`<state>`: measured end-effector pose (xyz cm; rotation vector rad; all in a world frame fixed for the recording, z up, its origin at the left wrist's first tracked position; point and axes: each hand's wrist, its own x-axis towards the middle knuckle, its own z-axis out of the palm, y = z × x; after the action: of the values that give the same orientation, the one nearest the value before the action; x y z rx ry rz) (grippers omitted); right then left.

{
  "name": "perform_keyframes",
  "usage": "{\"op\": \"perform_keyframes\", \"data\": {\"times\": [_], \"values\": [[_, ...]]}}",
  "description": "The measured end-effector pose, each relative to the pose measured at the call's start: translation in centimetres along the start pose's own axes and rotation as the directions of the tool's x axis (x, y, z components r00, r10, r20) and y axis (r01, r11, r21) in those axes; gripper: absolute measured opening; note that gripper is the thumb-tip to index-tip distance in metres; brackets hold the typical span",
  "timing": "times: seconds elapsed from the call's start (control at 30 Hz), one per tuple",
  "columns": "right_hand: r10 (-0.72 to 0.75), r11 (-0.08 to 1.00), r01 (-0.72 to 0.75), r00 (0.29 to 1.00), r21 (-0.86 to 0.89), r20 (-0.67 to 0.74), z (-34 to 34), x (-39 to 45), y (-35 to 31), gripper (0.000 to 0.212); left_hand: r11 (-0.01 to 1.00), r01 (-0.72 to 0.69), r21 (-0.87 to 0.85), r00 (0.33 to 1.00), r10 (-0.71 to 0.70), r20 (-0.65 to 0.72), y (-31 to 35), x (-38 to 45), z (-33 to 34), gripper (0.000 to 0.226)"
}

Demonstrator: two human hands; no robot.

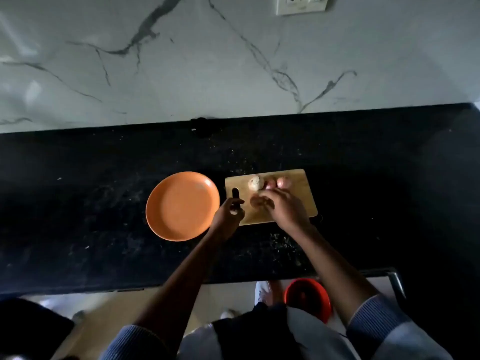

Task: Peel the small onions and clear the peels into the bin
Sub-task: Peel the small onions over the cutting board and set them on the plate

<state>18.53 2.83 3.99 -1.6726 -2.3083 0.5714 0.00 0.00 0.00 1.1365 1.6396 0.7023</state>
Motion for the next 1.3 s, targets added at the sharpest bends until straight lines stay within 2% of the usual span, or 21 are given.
{"op": "perform_keyframes", "data": {"times": [0.17, 0.4, 0.57, 0.7, 0.8, 0.87, 0.97, 1.0, 1.1, 1.2, 1.3], "values": [[-0.063, 0.998, 0.064, 0.997, 0.019, -0.037, -0.3, 0.3, 0.9, 0.025, 1.0, 0.022, -0.013, 1.0, -0.023, -0.017, 0.5, 0.1, 1.1, 0.043], [-0.009, 0.993, 0.017, 0.997, 0.114, -0.074, -0.7, 1.4, 1.1, 0.012, 0.991, 0.087, -0.103, 0.996, -0.088, 0.001, 0.9, 0.5, 1.3, 0.059], [0.038, 0.986, -0.025, 0.996, 0.166, -0.076, -0.4, 1.3, 0.4, 0.013, 0.949, 0.097, -0.3, 0.995, -0.082, 0.064, 0.9, 0.9, 1.5, 0.064], [0.161, 0.939, -0.141, 0.986, 0.315, -0.039, -0.8, 1.8, -0.6, 0.023, 0.88, 0.072, -0.47, 0.992, -0.016, 0.121, 1.8, 1.1, 1.2, 0.054], [0.217, 0.878, -0.169, 0.974, 0.447, -0.057, -0.7, 2.9, -0.7, 0.019, 0.847, 0.045, -0.529, 0.991, 0.029, 0.131, 2.4, 1.8, 1.0, 0.043], [0.238, 0.848, -0.197, 0.971, 0.492, -0.022, -0.5, 3.6, -0.4, 0.014, 0.803, 0.081, -0.59, 0.988, 0.014, 0.155, 3.2, 2.3, 0.8, 0.037], [0.261, 0.782, -0.239, 0.964, 0.575, 0.046, -0.1, 4.1, 0.3, 0.031, 0.744, 0.155, -0.65, 0.973, 0.0, 0.232, 4.6, 2.3, 0.5, 0.029], [0.264, 0.759, -0.236, 0.964, 0.607, 0.046, -0.3, 4.0, 0.2, 0.03, 0.731, 0.175, -0.66, 0.967, 0.0, 0.256, 4.8, 2.4, 0.4, 0.028], [0.278, 0.669, -0.234, 0.959, 0.705, 0.054, -0.8, 3.6, 0.1, 0.01, 0.712, 0.214, -0.669, 0.954, -0.006, 0.299, 5.1, 2.3, 0.2, 0.029], [0.299, 0.676, -0.22, 0.954, 0.703, 0.011, -0.5, 3.1, 0.3, 0.015, 0.718, 0.234, -0.656, 0.946, -0.012, 0.324, 5.1, 2.1, 0.1, 0.037], [0.319, 0.681, -0.211, 0.947, 0.701, -0.024, -0.2, 2.9, 0.1, 0.009, 0.712, 0.244, -0.658, 0.941, -0.01, 0.338, 5.1, 2.1, 0.1, 0.038]]}}
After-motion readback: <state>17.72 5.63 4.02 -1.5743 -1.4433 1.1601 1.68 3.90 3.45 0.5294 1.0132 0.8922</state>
